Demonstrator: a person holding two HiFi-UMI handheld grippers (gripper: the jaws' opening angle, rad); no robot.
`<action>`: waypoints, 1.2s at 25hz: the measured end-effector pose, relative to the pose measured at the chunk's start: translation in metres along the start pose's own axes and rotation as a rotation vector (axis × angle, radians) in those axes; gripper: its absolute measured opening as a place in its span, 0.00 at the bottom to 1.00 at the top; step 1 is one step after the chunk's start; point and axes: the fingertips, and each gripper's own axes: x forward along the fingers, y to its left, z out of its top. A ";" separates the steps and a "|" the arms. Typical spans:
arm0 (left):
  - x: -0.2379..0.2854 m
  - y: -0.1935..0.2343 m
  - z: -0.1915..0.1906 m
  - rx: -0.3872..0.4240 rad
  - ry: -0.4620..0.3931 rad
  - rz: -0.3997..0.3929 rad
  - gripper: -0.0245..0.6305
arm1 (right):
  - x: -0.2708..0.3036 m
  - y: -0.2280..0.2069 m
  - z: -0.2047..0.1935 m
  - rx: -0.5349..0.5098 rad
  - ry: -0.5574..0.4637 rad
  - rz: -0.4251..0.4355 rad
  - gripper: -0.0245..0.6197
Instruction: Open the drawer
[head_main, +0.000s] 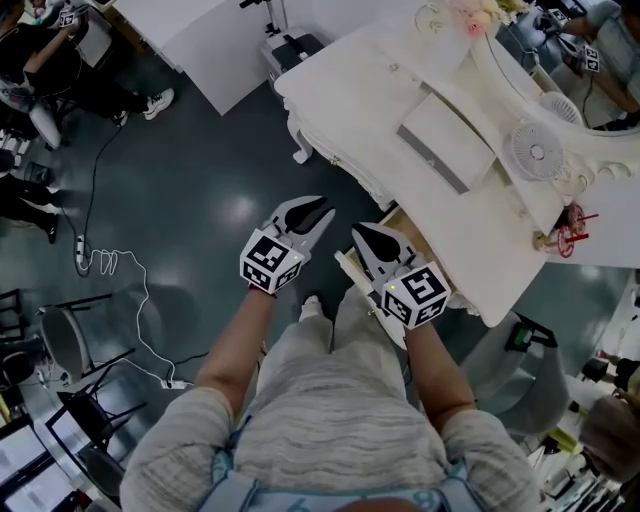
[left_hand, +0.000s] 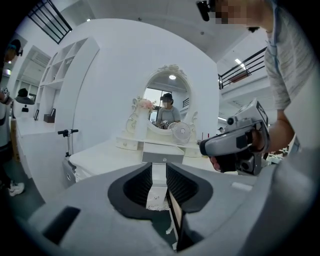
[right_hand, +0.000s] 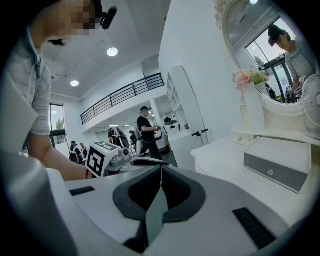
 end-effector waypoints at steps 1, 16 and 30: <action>0.003 0.004 -0.001 -0.002 0.002 0.004 0.16 | 0.002 -0.003 -0.001 0.002 0.000 -0.002 0.05; 0.041 0.051 -0.040 -0.011 0.091 0.057 0.29 | 0.024 -0.036 -0.011 0.035 0.011 -0.017 0.05; 0.075 0.086 -0.074 -0.018 0.160 0.084 0.31 | 0.036 -0.052 -0.018 0.031 0.034 -0.022 0.05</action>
